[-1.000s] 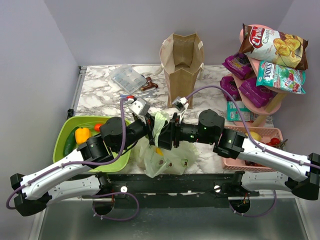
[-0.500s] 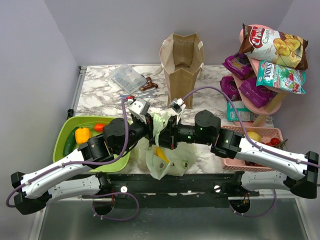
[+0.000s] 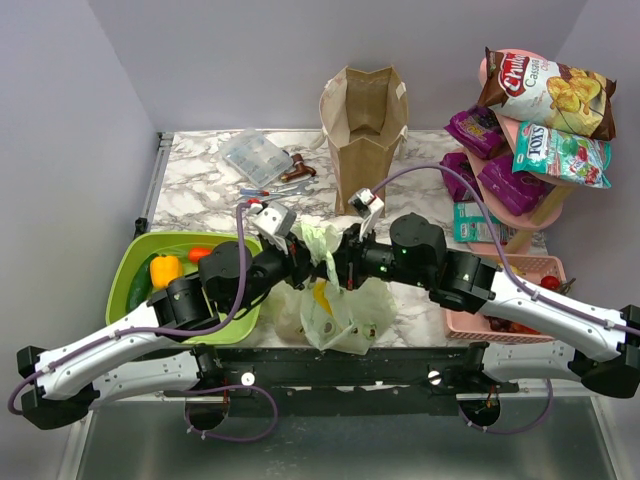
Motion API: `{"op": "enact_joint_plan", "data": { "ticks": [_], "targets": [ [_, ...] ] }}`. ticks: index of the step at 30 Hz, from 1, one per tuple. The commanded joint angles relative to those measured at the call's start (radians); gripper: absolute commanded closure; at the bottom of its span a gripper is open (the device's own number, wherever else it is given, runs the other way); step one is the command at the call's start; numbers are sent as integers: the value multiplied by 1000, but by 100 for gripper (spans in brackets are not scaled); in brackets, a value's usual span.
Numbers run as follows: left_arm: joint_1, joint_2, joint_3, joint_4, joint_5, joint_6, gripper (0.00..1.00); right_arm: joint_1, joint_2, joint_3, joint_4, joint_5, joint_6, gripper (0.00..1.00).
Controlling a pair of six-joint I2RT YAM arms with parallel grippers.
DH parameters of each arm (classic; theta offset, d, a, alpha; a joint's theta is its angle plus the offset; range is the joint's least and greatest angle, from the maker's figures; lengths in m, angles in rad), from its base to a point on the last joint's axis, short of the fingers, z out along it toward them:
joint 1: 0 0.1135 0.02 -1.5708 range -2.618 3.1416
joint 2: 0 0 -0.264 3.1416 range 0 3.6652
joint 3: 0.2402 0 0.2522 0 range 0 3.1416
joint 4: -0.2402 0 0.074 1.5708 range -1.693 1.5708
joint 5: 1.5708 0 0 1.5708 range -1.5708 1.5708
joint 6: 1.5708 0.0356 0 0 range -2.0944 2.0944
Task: Place the food into the grocery bag and tie it
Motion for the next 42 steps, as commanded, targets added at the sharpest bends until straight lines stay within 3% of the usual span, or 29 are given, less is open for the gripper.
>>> {"op": "enact_joint_plan", "data": {
  "ticks": [1,19,32,42],
  "targets": [
    [-17,-8,-9,-60,81,-7,100,-12,-14,60,-14,115,-23,99],
    [-17,-58,-41,-87,72,-12,100,-12,-37,81,-144,410,44,99],
    [-17,-100,-62,-100,76,-11,100,-13,-23,77,-150,516,121,99],
    [-18,-192,-88,-146,-15,-51,100,-13,-47,53,-242,708,298,99]
  ]
}}
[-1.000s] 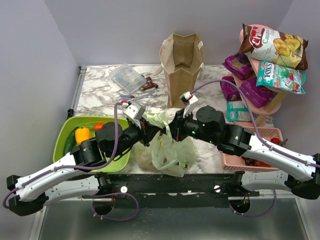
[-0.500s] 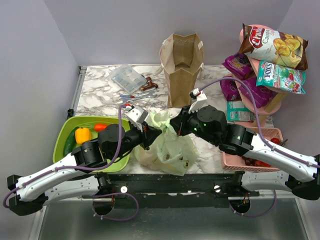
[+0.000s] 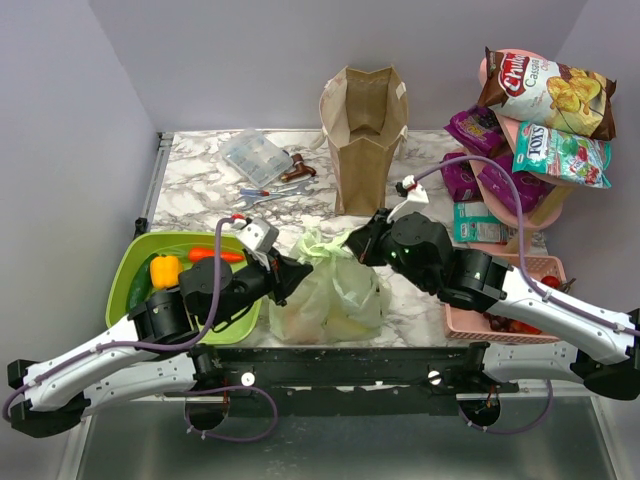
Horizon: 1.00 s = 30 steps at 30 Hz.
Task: Place the food into the grocery bag and tie it
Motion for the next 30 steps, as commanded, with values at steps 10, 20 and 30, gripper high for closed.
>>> {"op": "enact_joint_plan", "data": {
  "ticks": [10,20,30],
  "targets": [
    [-6,-82,-25,-85,-110,-91,100,-8,-94,-74,-84,283,231,99],
    [-7,-123,-7,-163,-193,-107,100,-8,-190,-161,-165,416,380,99],
    [-7,-162,28,-304,-309,-138,100,-8,-331,-318,-247,539,581,99]
  ]
}}
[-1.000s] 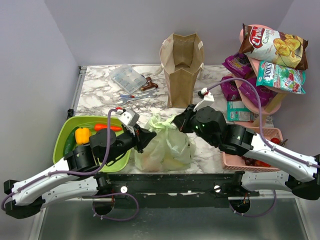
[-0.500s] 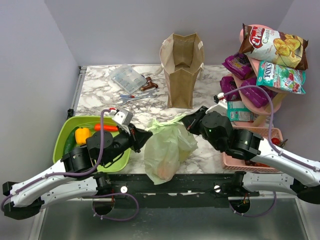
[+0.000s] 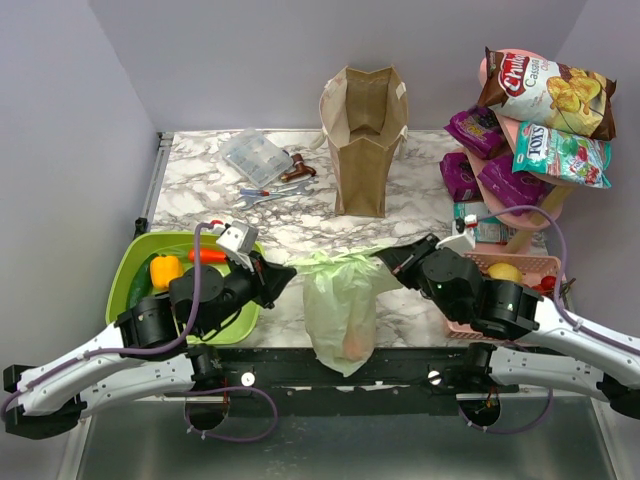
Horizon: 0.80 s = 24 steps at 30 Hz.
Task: Place the food into the grocery bag and tie it
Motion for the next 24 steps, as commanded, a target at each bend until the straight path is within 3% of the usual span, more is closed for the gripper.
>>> {"op": "enact_joint_plan", "data": {
  "ticks": [1,5,11,16,18,20,22,24],
  "targets": [
    [5,-62,44,-176,-180,-16,100,-29,-80,-73,-165,319,88,99],
    [4,-76,44,-244,-258,-76,100,-28,-110,-114,-172,343,121,99],
    [7,-97,41,-416,-425,-286,100,-28,-111,-128,-141,365,125,99],
    [5,-125,7,-233,-326,-150,100,-29,-195,-232,407,213,-393,99],
    [7,-119,8,-143,-230,-57,100,-29,-201,-229,487,180,-485,99],
    [6,-93,38,-106,-129,9,77,-29,-165,-178,462,170,-531,99],
    [6,-54,80,-102,-50,48,46,-29,-122,-116,405,154,-559,99],
    [6,-1,131,-119,10,66,31,-29,-89,-80,389,106,-610,99]
  ]
}}
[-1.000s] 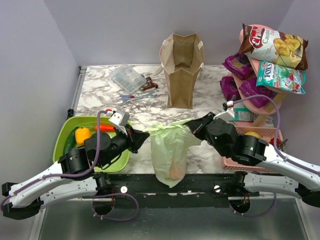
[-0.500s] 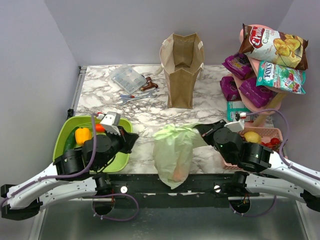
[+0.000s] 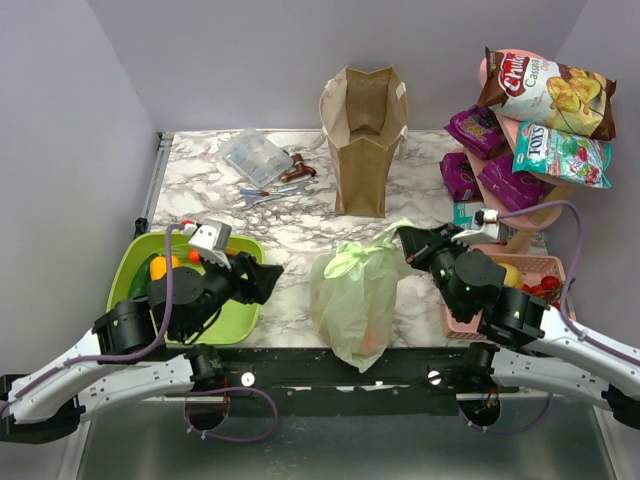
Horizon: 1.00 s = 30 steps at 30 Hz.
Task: Place the food into the grocery bag and tie it
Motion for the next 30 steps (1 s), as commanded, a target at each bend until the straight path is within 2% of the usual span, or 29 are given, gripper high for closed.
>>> {"op": "enact_joint_plan", "data": {
  "ticks": [1,4,8,11,14,21,24,30],
  "targets": [
    [0,107,123,62,231,132,28,-1,66,93,74,-96,-214,99],
    [-1,201,197,52,345,167,23,-1,83,95,123,-195,-302,99],
    [1,323,243,45,421,185,18,-1,93,91,130,-217,-308,99],
    [2,412,273,17,477,174,4,-2,99,92,130,-213,-303,99],
    [1,482,309,-33,529,147,5,-1,107,98,118,-212,-297,99],
    [1,513,331,-122,517,74,35,0,119,99,112,-219,-287,99],
    [2,509,325,-111,508,75,52,-1,123,98,112,-222,-285,99],
    [4,560,363,-119,512,86,65,-1,118,97,102,-223,-278,99]
  ]
}}
